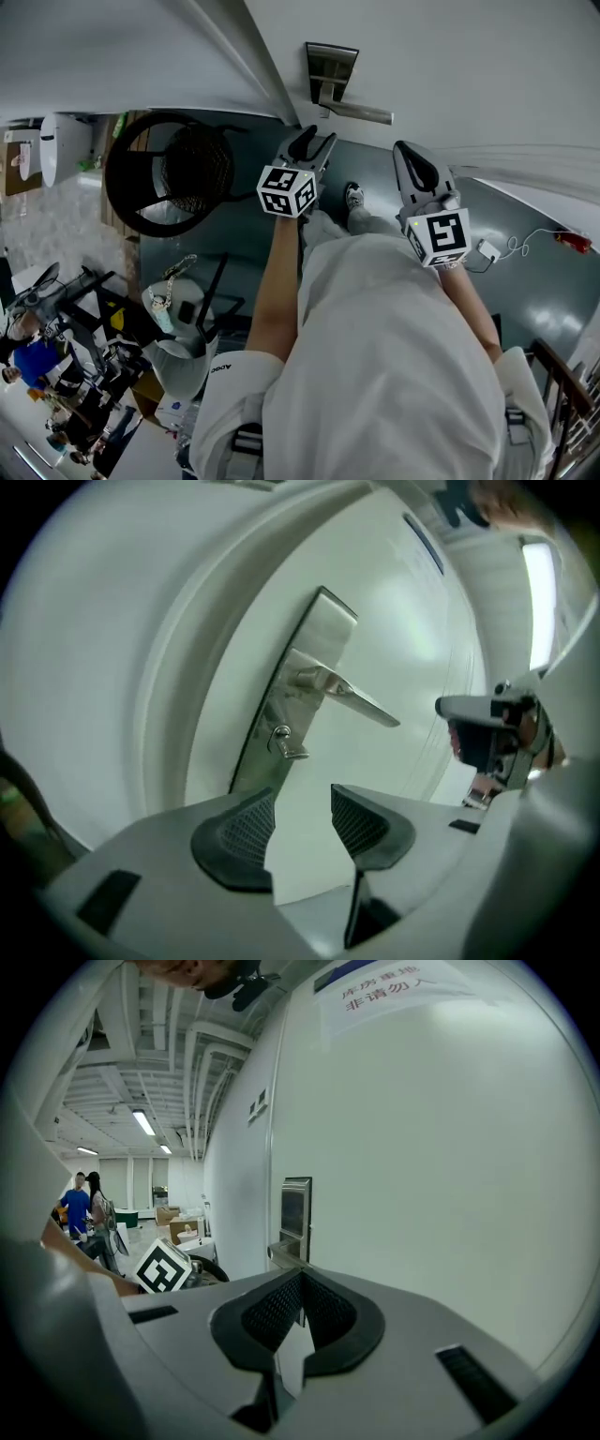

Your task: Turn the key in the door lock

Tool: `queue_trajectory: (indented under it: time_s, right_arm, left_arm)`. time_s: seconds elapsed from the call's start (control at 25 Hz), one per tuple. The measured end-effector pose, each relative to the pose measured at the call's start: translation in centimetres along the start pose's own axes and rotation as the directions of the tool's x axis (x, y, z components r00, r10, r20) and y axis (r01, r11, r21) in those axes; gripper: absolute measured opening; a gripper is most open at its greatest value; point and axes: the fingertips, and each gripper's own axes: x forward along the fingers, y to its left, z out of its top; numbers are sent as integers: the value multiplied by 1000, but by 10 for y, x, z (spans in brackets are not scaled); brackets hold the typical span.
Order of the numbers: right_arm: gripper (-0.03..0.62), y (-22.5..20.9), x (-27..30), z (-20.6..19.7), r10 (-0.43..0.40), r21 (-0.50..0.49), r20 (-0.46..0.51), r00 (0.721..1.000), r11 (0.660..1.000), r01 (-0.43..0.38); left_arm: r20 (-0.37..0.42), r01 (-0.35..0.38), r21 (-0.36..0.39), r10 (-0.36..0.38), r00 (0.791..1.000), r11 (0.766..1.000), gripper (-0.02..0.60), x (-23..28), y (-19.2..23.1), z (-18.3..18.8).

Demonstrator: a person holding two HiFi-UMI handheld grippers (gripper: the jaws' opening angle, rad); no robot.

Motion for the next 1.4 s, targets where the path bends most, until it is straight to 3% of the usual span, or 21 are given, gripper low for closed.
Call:
queue_trajectory:
  time_s: [0.08,0.12,0.2,0.24,0.32,0.4,0.44,0.48,0.52,0.56,0.64,0.76,0.88,0.96,1.08,1.16,1.28,1.4]
  right_arm:
    - [-8,3,-1,1,4,-4,5,1000,1000,-4]
    - [-8,5,-1,1,5,-5,7,1000,1000,-5]
    - [-8,5,-4,1,2,-7,10,1000,1000,-2]
    - [-8,5,-5,2,-2,-7,12,1000,1000,2]
    - [-8,4,-8,3,-13,-3,15,1000,1000,13]
    - [-8,4,-11,2,-24,0,17,1000,1000,24]
    - [-8,4,-12,2,-28,1,18,999,1000,28]
    - [-8,4,-13,1,-32,1,18,999,999,32]
    - [-8,4,-14,0,-34,0,18,999,999,34]
    - [-8,5,-16,-1,-37,0,17,999,999,37]
    - [-8,5,-19,-3,-47,3,14,999,999,47]
    - [-8,1,-22,-4,-71,12,13,997,997,71]
    - [-8,-4,-27,-4,-97,24,14,995,995,97]
    - [-8,-6,-30,-5,-109,29,11,994,994,108]
    - [-8,-6,-32,-6,-112,30,10,994,993,112]
    - [-8,-6,-32,-6,-114,30,10,993,993,114]
    - [-8,-8,-32,-7,-119,34,10,993,992,118]
    - [-8,-8,-33,-6,-119,33,9,993,992,118]
  left_arm:
    - [1,-85,158,86,996,984,198,0,0,8]
    - [14,-128,237,128,992,963,198,0,-1,12]
    - [48,-205,410,203,978,889,198,2,-4,20]
    - [65,-239,504,239,969,830,197,3,-5,23]
    - [96,-288,672,305,948,682,192,7,-6,28]
    - [132,-314,789,352,926,529,189,13,-4,30]
    - [151,-321,825,365,919,465,189,18,-2,30]
    - [166,-325,848,373,913,419,189,22,-1,31]
    - [175,-328,860,378,909,392,189,26,-1,32]
    - [179,-331,864,384,906,379,189,30,-1,32]
    - [186,-344,858,394,900,381,183,35,-2,33]
    - [201,-364,846,401,894,389,87,40,-4,31]
    - [231,-397,836,413,881,379,67,41,-3,30]
    - [251,-417,836,426,869,358,67,40,-4,30]
    - [288,-443,843,439,851,306,67,40,-4,30]
    - [297,-451,843,446,844,292,69,40,-3,31]
    - [283,-449,840,459,842,306,67,42,1,30]
    - [260,-439,834,464,847,335,67,42,4,30]
